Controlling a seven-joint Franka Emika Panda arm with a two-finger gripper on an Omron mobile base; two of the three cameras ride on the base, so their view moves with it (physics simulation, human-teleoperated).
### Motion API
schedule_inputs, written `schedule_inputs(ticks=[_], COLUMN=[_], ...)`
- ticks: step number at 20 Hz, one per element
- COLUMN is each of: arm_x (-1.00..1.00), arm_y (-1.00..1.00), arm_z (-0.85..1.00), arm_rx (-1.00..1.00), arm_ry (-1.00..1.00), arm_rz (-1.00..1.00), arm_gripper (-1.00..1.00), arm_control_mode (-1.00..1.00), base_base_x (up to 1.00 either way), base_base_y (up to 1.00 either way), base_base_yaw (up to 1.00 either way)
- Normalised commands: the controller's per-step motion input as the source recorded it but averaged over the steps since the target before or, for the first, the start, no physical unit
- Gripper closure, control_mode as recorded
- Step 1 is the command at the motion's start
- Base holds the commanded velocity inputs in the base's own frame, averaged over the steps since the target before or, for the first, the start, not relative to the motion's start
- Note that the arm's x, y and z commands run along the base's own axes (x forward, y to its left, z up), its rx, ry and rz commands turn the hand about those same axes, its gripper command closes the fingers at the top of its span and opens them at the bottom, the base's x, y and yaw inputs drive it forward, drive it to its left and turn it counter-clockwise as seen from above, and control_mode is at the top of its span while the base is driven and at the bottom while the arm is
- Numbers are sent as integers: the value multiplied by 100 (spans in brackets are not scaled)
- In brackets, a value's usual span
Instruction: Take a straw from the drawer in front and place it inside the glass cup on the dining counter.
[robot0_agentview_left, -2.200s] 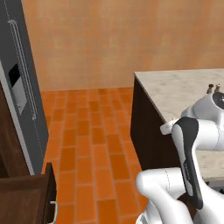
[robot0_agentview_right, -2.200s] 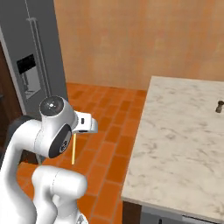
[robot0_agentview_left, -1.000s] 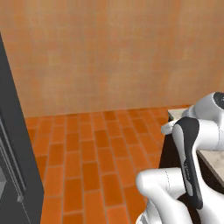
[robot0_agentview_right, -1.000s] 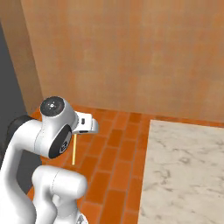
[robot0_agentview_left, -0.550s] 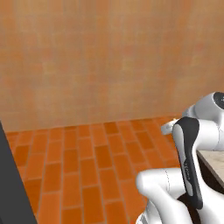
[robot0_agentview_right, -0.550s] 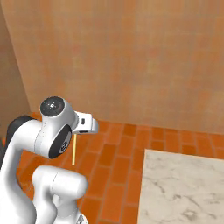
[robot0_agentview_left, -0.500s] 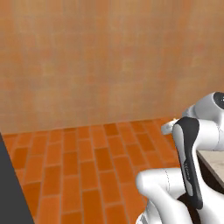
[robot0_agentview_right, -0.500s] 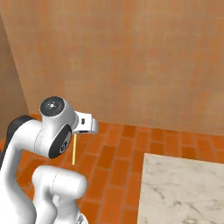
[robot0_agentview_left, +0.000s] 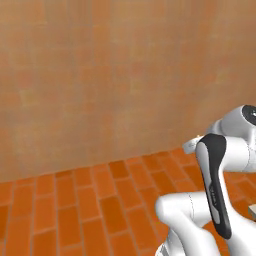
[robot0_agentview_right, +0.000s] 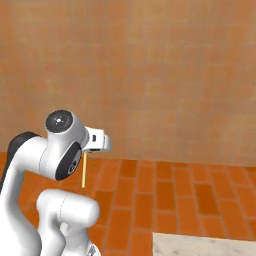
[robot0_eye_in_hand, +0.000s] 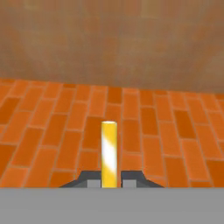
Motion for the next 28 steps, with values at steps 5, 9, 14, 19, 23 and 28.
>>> schedule_inputs(ticks=[5, 9, 14, 19, 23, 28], arm_x=[0, 0, 0, 0, 0, 0], arm_y=[0, 0, 0, 0, 0, 0], arm_z=[0, 0, 0, 0, 0, 0], arm_rx=[0, 0, 0, 0, 0, 0], arm_ry=[0, 0, 0, 0, 0, 0], arm_rz=[0, 0, 0, 0, 0, 0], arm_gripper=[100, 100, 100, 100, 100, 100], arm_control_mode=[100, 100, 100, 100, 100, 100], base_base_x=[100, 97, 82, 71, 67, 60], base_base_y=[15, 20, 19, 19, 14, 6], base_base_yaw=[-45, -52, -58, -61, -62, -64])
